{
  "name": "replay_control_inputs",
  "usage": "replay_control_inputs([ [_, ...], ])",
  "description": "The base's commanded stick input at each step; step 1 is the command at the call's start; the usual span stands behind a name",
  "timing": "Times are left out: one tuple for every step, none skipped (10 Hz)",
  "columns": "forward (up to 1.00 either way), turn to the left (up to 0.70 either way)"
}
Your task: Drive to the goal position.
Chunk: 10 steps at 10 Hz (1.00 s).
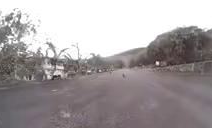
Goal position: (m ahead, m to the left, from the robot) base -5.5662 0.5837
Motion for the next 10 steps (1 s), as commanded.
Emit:
replay_control_inputs([
  [0.7,0.0],
  [0.7,0.0],
  [0.7,0.0],
  [0.7,0.0],
  [0.7,0.0],
  [0.7,0.0],
  [0.7,0.0],
  [0.7,-0.27],
  [0.7,-0.27],
  [0.7,0.0],
])
